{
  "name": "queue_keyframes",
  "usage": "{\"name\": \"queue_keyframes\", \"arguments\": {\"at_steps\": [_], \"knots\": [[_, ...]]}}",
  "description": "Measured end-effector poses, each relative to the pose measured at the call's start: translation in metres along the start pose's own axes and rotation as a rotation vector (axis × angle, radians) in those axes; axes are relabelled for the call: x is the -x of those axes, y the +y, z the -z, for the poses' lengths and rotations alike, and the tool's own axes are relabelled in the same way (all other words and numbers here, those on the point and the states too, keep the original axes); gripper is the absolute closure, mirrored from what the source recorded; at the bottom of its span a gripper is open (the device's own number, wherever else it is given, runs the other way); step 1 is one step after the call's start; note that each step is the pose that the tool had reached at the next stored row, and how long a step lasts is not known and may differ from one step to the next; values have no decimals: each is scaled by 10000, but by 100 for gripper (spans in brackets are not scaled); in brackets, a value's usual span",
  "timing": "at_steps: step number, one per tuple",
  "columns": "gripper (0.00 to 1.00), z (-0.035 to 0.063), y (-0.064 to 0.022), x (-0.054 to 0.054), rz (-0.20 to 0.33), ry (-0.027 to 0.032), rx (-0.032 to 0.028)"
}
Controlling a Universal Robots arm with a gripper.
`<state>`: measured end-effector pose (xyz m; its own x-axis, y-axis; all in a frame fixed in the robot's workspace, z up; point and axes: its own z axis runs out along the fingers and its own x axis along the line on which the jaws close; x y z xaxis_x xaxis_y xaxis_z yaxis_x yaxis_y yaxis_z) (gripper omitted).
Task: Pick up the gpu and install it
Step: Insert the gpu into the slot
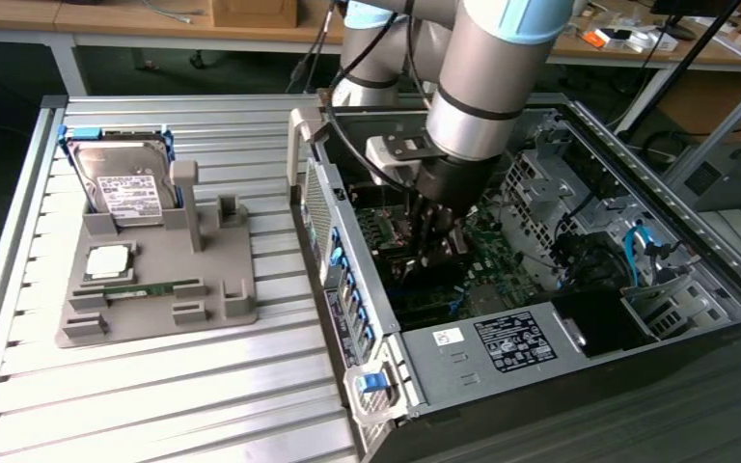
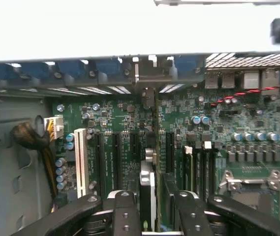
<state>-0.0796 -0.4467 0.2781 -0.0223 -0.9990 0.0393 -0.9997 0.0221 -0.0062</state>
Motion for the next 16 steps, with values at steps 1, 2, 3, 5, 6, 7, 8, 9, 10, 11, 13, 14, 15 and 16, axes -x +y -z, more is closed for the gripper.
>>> {"name": "queue_keyframes", "arguments": {"at_steps": [1, 2, 3, 5, 6, 7, 8, 9, 10, 11, 13, 14, 15, 16], "knots": [[66, 44, 0, 2, 1, 2, 0], [66, 132, 0, 18, 8, 1, -1], [67, 162, 1, 29, 13, 2, 0], [74, 207, 0, 46, 29, 0, -2], [74, 219, 0, 54, 38, -1, -3], [80, 224, 0, 59, 47, -2, -4], [80, 225, 0, 60, 61, -1, -4], [86, 225, 0, 60, 76, -3, -4], [89, 225, 0, 60, 93, -8, -5], [89, 225, -3, 61, 112, -23, -4], [89, 224, -59, 62, 138, -50, 26], [89, 223, -99, 63, 147, -56, 51], [89, 219, -162, 64, 155, -59, 90], [89, 217, -197, 65, 158, -59, 109]]}}
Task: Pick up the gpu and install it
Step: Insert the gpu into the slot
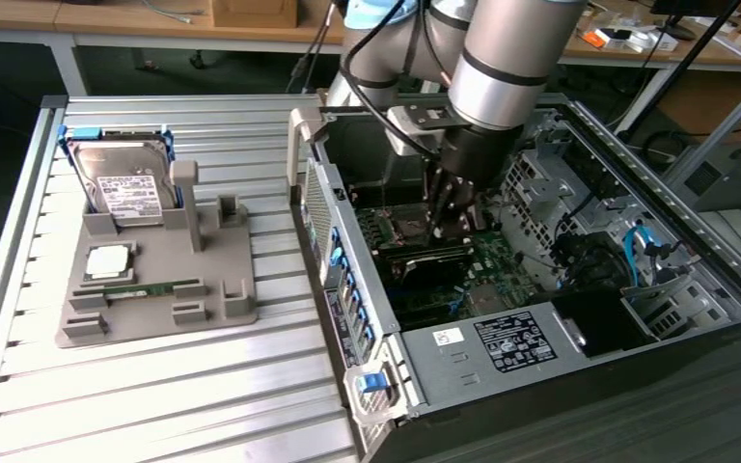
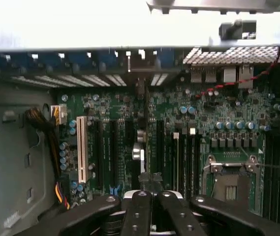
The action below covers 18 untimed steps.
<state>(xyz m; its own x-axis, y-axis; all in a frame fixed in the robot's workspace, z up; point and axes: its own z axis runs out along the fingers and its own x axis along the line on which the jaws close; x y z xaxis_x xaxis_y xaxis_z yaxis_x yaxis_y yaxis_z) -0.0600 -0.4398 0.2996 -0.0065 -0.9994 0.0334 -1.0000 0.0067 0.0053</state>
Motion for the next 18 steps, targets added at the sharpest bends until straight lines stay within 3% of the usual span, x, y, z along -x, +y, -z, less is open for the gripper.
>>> {"name": "queue_keyframes", "arguments": {"at_steps": [12, 16, 18], "knots": [[89, -21, -562, 3, 47, 4, 310], [89, -24, -718, 5, 67, 1, 381], [89, -25, -739, 5, 70, 1, 384]]}}
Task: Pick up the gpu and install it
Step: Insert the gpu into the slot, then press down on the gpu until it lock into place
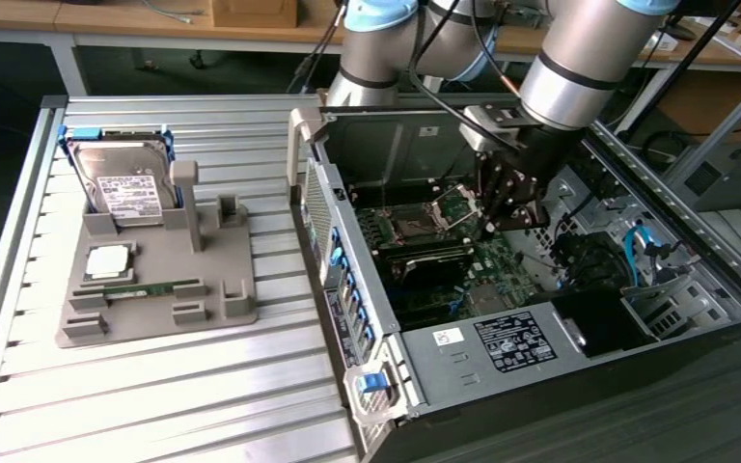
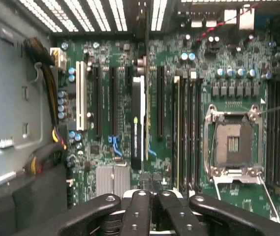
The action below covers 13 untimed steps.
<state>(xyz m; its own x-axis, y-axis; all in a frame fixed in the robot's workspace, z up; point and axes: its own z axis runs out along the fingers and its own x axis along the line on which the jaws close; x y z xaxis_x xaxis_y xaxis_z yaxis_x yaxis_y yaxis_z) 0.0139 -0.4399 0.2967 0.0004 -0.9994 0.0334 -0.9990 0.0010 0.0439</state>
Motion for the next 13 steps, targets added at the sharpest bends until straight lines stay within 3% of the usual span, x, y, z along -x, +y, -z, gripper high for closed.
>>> {"name": "queue_keyframes", "arguments": {"at_steps": [9, 10, 11, 13], "knots": [[89, 0, 2, -1, -1, 1, 1], [89, -3, 25, -1, -1, 1, 1], [89, -14, 132, 1, -1, -1, -4], [89, -25, 245, 4, -2, 1, -11]]}}
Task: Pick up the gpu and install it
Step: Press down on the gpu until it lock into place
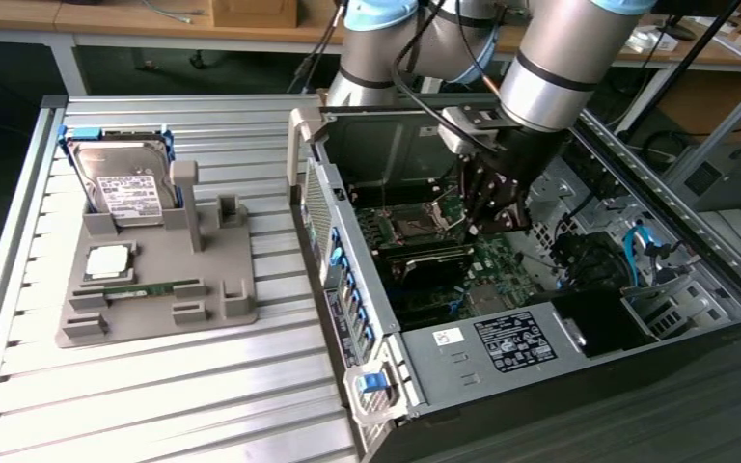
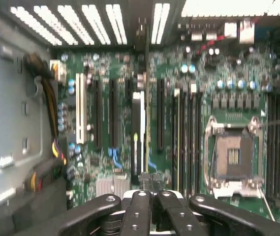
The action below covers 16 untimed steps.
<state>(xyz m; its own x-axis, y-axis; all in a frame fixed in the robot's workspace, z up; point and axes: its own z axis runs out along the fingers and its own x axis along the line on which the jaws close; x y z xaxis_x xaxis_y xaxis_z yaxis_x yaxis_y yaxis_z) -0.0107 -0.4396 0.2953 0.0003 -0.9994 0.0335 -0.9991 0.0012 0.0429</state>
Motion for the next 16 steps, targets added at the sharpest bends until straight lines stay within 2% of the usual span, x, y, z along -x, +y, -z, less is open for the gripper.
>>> {"name": "queue_keyframes", "arguments": {"at_steps": [9, 11, 16], "knots": [[89, -72, 410, 9, 0, -1, -16], [89, -109, 560, 11, 0, 0, -20], [89, -148, 813, 8, -1, 1, -21]]}}
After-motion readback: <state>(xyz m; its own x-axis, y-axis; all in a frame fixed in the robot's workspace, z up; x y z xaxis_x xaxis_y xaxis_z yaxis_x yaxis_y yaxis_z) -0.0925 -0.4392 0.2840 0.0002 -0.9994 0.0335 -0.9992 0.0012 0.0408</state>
